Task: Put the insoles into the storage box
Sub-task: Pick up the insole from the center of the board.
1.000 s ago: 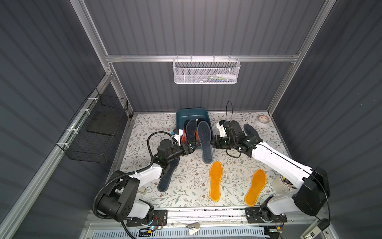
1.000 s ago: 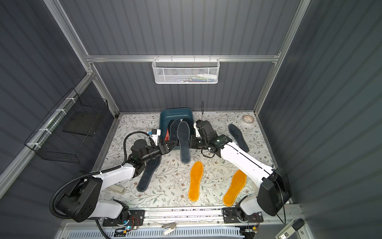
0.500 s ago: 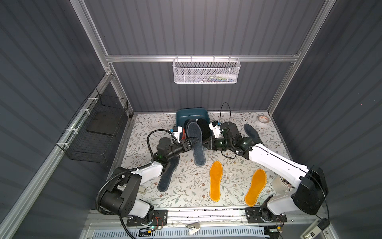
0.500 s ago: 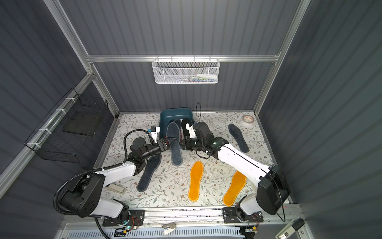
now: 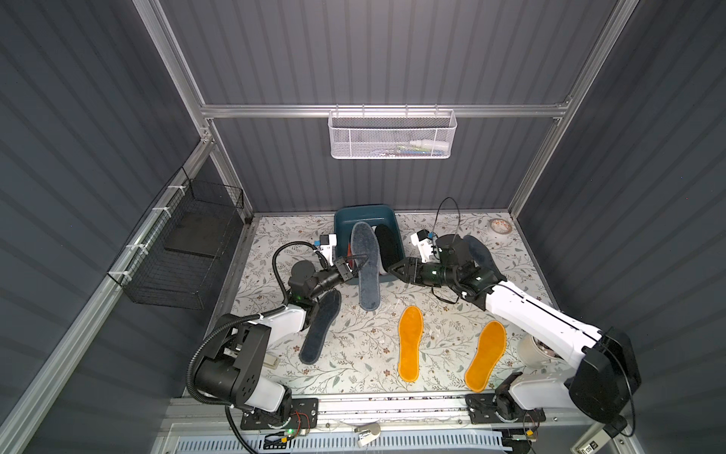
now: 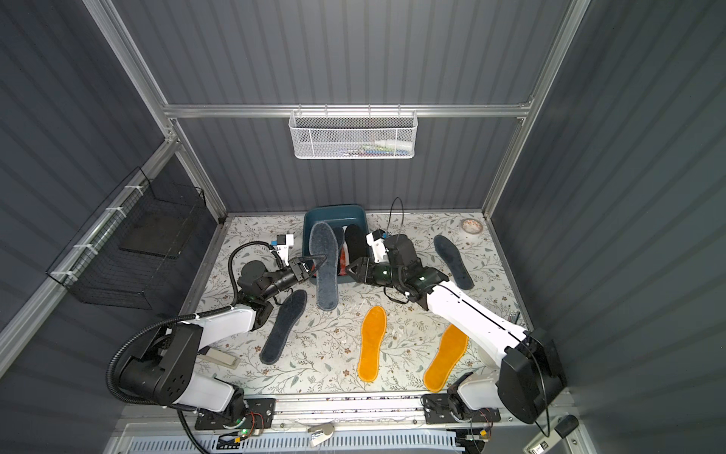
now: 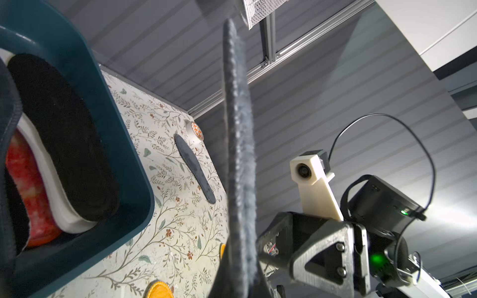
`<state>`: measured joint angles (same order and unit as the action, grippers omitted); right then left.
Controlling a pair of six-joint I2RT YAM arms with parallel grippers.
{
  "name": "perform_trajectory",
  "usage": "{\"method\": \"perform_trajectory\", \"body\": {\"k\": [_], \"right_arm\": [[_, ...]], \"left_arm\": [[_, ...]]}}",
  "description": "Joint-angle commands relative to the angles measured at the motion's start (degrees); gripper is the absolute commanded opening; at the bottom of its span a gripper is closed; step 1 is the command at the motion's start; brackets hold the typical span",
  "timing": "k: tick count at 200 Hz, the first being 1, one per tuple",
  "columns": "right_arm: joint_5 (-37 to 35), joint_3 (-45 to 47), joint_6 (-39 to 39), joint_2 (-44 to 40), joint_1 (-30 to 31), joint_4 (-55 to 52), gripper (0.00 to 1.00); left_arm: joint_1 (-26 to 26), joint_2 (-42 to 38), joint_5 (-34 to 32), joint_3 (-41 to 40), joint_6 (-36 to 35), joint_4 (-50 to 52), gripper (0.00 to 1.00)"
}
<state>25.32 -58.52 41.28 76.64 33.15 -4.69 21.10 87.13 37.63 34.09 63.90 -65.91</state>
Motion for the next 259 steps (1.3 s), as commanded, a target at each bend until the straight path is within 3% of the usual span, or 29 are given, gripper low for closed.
{"method": "perform_trajectory", "body": {"k": [1,20,112,156,182,195,202,206,216,227,259], "right_arm": [[4.4,1.4,-0.1,-0.6,-1.0,6.8,0.55],[6.5,1.4,0.4,0.2,-0.9,10.3,0.56],[9.6,-3.1,3.7,10.1,-0.6,18.4,0.48],[12.1,-4.6,5.4,12.4,0.0,21.4,0.31],[12.7,-5.1,6.0,13.0,0.1,21.7,0.12],[12.6,-5.7,5.8,13.1,0.1,20.9,0.0],[12.3,-5.9,5.5,13.1,0.1,20.2,0.0],[11.9,-6.1,5.1,13.0,0.0,19.7,0.0],[11.0,-6.6,4.0,12.8,-0.2,17.7,0.0],[9.7,-7.8,2.5,12.8,-1.1,14.3,0.0],[9.7,-10.2,0.4,12.7,-5.8,9.5,0.0]], "left_arm": [[-0.4,3.5,4.8,0.1,6.5,-12.4,0.0],[-0.5,8.0,6.9,1.0,12.5,-21.7,0.0],[-0.5,8.8,8.1,1.9,13.2,-21.7,0.0],[-0.5,8.6,8.4,2.1,13.2,-21.7,0.0],[-0.5,9.0,8.5,2.3,13.3,-21.7,0.04],[-0.5,9.1,8.6,2.3,13.4,-21.7,0.11],[-0.6,9.1,8.8,2.4,13.4,-21.7,0.2],[-0.6,9.2,8.9,2.5,13.5,-21.7,0.29],[-0.6,9.1,9.4,2.6,13.5,-21.7,0.69],[-0.8,8.6,9.6,2.6,13.4,-21.5,0.98],[-1.3,3.5,8.8,2.1,6.3,-9.8,1.0]]}}
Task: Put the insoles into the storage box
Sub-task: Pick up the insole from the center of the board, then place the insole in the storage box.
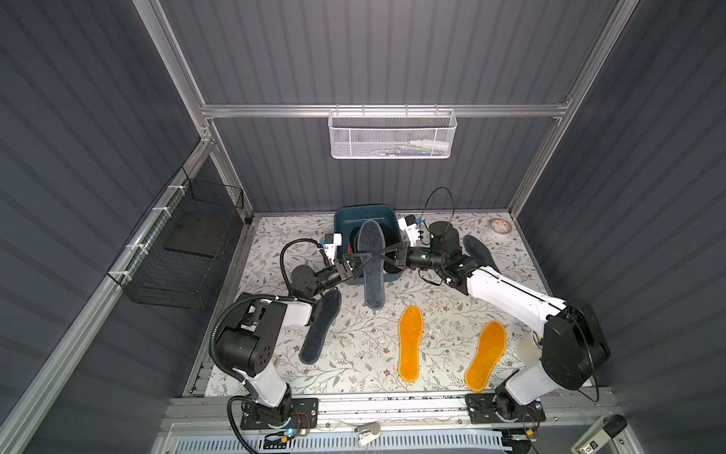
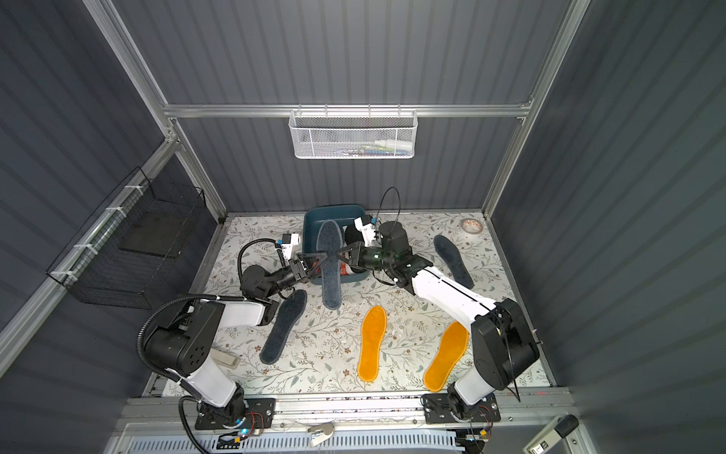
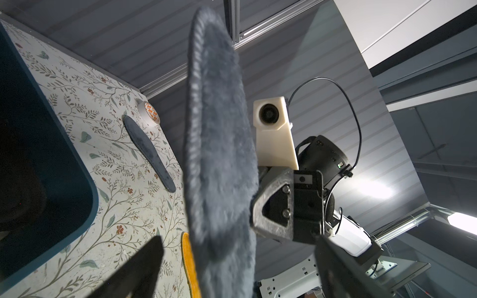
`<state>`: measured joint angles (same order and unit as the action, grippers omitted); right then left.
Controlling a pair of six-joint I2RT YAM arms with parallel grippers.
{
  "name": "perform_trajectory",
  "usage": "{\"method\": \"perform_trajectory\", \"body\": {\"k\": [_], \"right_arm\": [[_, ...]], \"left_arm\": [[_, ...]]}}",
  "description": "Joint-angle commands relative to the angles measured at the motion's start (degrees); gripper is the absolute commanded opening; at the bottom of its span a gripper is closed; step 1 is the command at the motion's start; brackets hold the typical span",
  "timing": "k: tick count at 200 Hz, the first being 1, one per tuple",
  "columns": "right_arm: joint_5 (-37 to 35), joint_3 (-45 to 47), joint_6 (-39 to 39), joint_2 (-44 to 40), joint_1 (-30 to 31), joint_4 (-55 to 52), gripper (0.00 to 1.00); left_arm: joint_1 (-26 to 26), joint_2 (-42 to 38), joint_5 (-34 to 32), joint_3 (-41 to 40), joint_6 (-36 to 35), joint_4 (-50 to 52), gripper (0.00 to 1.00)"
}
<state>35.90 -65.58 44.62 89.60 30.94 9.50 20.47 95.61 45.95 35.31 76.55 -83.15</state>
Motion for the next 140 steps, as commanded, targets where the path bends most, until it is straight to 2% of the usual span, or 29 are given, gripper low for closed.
{"method": "perform_trajectory", "body": {"k": [1,15,30,48,65,95,140], "right_arm": [[-0.9,-3.2,-3.1,-0.2,-3.7,-4.9,0.0],[-0.9,-5.0,-5.0,0.8,-5.4,-7.3,0.0],[-0.8,-7.3,-7.3,2.5,-7.1,-9.4,0.0],[-1.0,-10.9,-10.0,5.4,-8.5,-12.3,0.0],[-0.8,-14.5,-11.7,8.7,-9.6,-14.1,0.0],[-0.8,-21.3,-14.7,15.5,-10.8,-17.2,0.0],[0.3,-33.4,-18.0,26.4,-11.8,-22.6,0.0]], "left_arm": [[-0.6,-5.2,0.4,0.9,-6.9,8.1,1.0],[-0.6,-9.7,-1.7,1.4,-14.1,21.4,1.0],[-0.6,-15.2,-5.6,3.0,-23.4,39.9,1.0],[-0.6,-21.9,-14.2,7.1,-35.9,63.5,1.0],[-0.5,-26.9,-21.1,9.2,-42.4,75.8,1.0],[-0.5,-33.7,-30.9,10.7,-47.9,87.5,1.0],[-0.5,-39.9,-36.8,9.4,-48.8,94.7,1.0]]}}
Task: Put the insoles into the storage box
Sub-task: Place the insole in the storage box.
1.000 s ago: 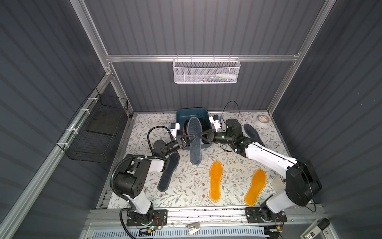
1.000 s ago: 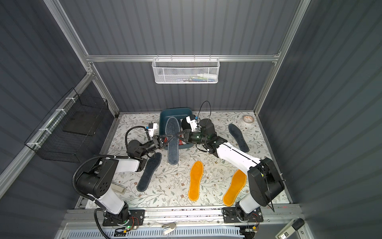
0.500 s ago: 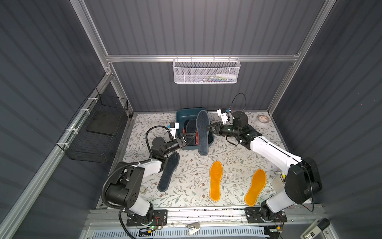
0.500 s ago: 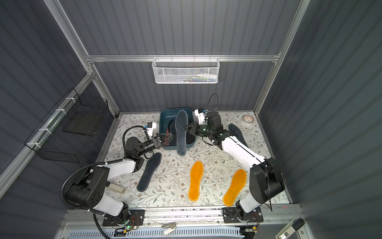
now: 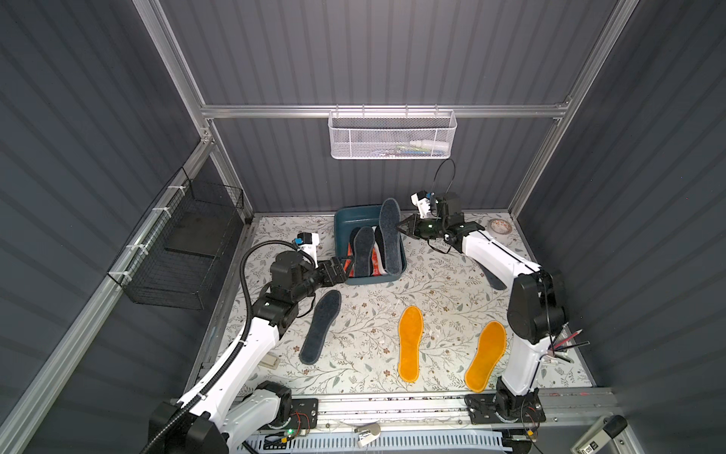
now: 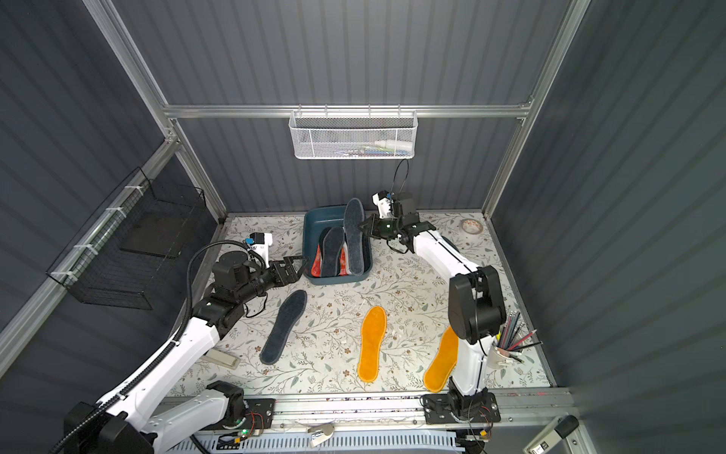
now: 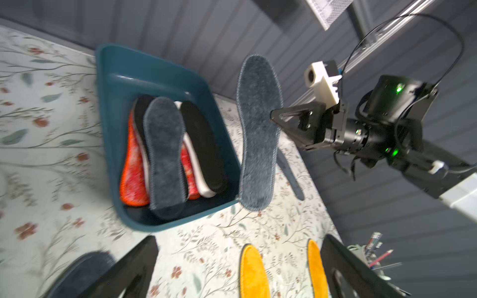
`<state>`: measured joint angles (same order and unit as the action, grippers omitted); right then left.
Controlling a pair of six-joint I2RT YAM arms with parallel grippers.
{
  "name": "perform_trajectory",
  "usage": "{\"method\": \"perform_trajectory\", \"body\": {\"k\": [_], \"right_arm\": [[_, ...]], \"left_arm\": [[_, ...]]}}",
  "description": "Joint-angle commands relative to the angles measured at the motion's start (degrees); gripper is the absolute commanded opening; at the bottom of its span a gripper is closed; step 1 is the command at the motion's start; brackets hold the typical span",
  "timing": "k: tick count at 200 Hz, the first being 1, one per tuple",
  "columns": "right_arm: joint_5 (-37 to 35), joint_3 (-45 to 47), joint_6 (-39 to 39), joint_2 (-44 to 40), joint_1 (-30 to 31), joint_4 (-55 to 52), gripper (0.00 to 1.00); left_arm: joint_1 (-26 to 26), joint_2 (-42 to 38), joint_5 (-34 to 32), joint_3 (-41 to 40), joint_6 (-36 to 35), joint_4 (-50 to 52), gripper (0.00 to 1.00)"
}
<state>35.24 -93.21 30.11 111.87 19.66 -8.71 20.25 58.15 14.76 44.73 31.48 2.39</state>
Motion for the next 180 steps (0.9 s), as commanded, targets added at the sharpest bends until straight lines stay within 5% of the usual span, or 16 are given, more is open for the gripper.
{"method": "perform_trajectory", "body": {"k": [1,180], "right_arm": [[1.0,-6.0,-3.6,4.4,-0.6,-4.6,0.0],[0.9,-18.7,-3.3,20.9,-0.2,-9.6,0.03]], "left_arm": [[-0.3,-2.5,-5.7,0.0,-3.7,9.2,1.0],[-0.3,-5.3,-7.3,-2.2,-0.7,12.3,0.99]]}}
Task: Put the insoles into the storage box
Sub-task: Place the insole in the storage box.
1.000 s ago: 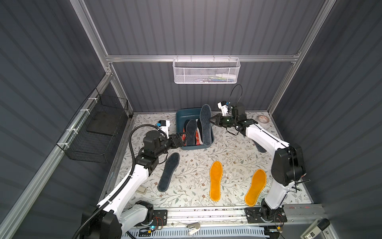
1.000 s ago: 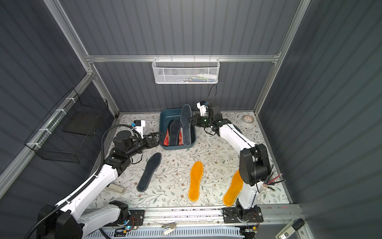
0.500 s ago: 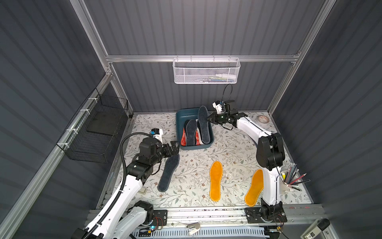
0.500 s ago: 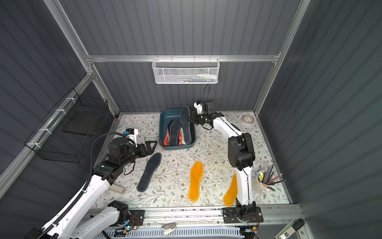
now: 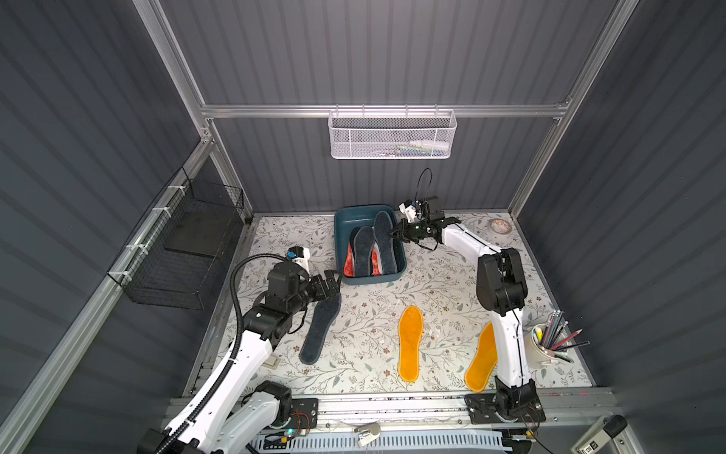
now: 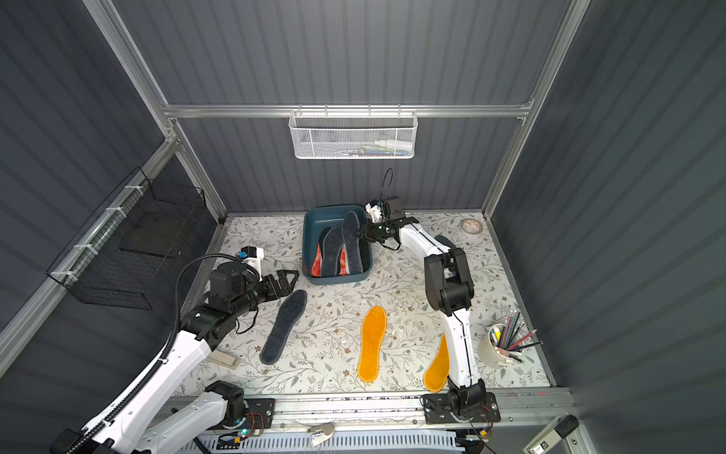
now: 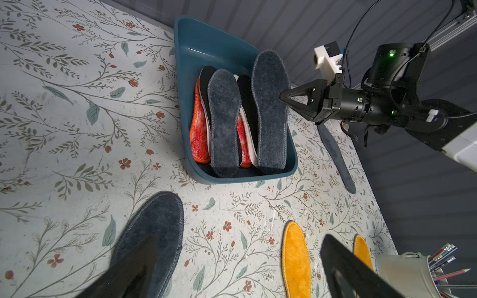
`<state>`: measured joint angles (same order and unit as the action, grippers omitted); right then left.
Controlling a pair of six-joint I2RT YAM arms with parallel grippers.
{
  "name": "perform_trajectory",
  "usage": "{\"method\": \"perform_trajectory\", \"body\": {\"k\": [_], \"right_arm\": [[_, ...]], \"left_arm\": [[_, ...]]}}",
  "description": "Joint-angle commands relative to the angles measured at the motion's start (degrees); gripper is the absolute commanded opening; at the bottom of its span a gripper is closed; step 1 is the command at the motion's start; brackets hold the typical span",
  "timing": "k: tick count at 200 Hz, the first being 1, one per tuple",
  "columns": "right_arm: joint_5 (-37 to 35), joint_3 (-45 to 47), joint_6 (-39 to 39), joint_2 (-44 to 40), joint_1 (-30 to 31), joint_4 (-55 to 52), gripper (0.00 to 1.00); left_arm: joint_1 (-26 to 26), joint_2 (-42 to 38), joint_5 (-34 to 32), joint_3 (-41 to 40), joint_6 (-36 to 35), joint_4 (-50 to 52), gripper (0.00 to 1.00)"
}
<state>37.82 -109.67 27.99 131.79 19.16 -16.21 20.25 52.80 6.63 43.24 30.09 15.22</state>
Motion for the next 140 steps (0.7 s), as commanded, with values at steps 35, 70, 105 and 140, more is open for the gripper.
{"method": "perform_trajectory", "body": {"k": [35,70,105,140], "right_arm": [[-5.4,-4.2,-3.5,1.0,0.4,-5.4,0.36],[-10.1,-1.3,-6.0,-3.4,0.6,-5.5,0.69],[-15.3,4.6,-7.8,-13.1,0.7,-2.9,0.87],[-19.0,15.2,-7.4,-26.7,0.8,2.8,0.95]], "left_arm": [[-0.3,-0.8,-0.1,-0.8,0.9,0.3,1.0],[-0.4,-1.6,-1.9,-0.4,1.3,1.7,1.0],[-0.3,-2.3,-4.1,-0.4,2.1,3.1,1.0],[-0.3,-1.6,-3.9,-0.8,3.8,2.5,1.0]]}}
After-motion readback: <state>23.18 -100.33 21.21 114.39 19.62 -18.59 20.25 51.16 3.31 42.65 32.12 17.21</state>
